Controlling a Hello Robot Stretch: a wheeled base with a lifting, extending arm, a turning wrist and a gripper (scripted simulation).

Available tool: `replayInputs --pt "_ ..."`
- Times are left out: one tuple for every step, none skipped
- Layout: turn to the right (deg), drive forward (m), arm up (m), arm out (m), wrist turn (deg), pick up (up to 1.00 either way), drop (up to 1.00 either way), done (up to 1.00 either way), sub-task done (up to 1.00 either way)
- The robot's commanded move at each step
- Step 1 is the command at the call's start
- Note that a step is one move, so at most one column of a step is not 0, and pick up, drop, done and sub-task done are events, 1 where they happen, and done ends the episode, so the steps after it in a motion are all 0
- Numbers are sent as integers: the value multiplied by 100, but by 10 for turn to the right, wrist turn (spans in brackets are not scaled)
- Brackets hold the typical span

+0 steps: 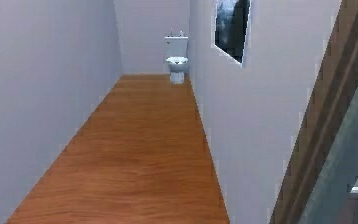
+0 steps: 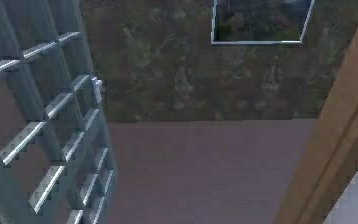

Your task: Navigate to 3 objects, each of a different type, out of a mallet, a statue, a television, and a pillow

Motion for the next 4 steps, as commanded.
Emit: replayInputs --pt "450 0 0 0 0 0 0 0 0" --pt "420 0 0 0 0 0 0 0 0" --pt "0 100 0 0 0 0 0 0 0" --pt "30 0 0 0 0 0 0 0 0"
